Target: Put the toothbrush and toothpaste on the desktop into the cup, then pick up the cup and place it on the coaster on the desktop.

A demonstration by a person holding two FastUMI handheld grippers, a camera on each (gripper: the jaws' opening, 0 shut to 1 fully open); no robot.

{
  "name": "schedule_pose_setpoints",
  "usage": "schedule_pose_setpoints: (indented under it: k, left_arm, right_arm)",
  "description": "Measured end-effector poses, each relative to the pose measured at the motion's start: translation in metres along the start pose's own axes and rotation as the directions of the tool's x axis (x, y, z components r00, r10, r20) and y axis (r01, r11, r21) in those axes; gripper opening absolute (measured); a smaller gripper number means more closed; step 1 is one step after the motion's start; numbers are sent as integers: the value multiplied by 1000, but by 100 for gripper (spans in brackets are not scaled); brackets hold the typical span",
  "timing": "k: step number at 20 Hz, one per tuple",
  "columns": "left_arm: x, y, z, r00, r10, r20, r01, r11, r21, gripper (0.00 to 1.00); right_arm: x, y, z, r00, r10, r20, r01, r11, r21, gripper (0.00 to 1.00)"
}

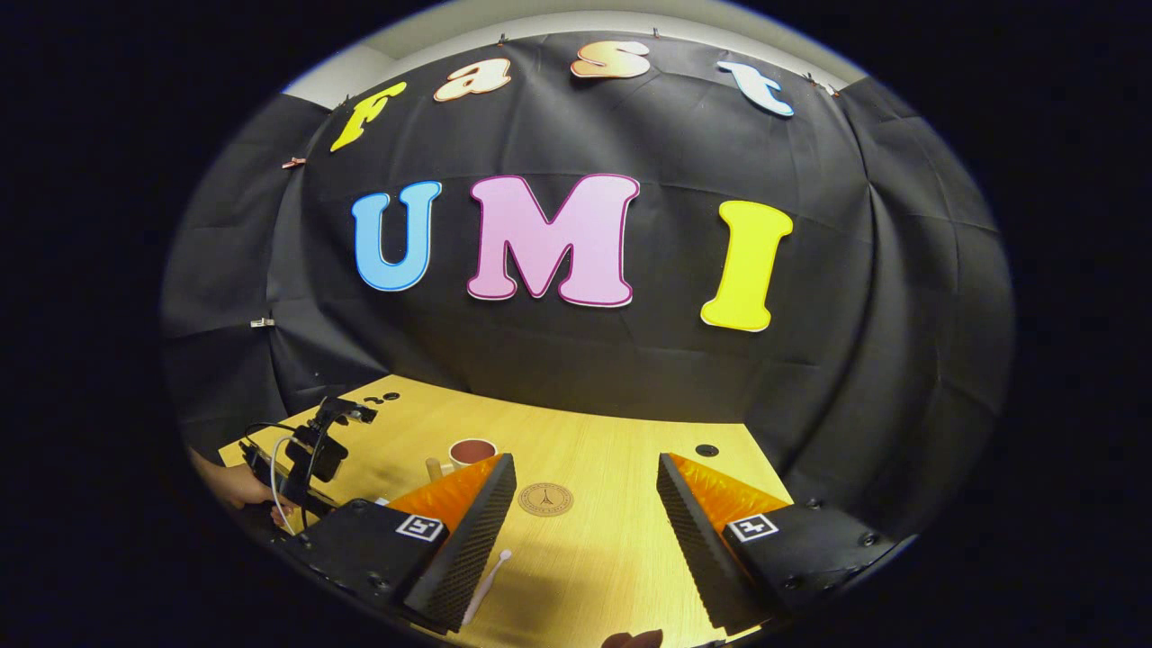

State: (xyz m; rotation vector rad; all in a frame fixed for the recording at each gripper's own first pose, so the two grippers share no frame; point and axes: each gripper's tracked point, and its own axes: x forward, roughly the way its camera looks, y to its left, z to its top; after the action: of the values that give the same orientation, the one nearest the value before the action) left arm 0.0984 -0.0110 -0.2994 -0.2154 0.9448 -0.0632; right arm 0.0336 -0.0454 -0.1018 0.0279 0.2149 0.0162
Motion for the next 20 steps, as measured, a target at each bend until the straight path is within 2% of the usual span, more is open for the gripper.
schedule_pose_setpoints:
  k: [4, 8, 10, 14, 18, 20]
  left_arm:
    - [-28, -9, 2, 999, -8, 54, 5, 999, 47, 19]
    - [-60, -26, 4, 996, -22, 90, 19, 999, 33, 19]
    - [-74, -33, 5, 993, -36, 111, 36, 999, 0, 19]
    - [-96, -32, 12, 987, -31, 160, 36, 999, -29, 19]
    - [-110, -31, 9, 983, -16, 183, 23, 999, -37, 19]
    - [-116, -29, 5, 982, -10, 188, 18, 999, -41, 19]
  right_arm:
    - [-4, 7, -19, 997, 10, -78, -7, 999, 31, 97]
    - [-2, 34, -52, 972, 83, -218, -61, 993, 102, 97]
    - [0, 51, -81, 943, 121, -310, -97, 991, 91, 97]
    - [10, 75, -138, 868, 159, -471, -157, 987, 45, 98]
    - [18, 86, -193, 784, 156, -601, -167, 985, 39, 98]
    - [19, 87, -218, 725, 140, -674, -165, 986, 27, 98]
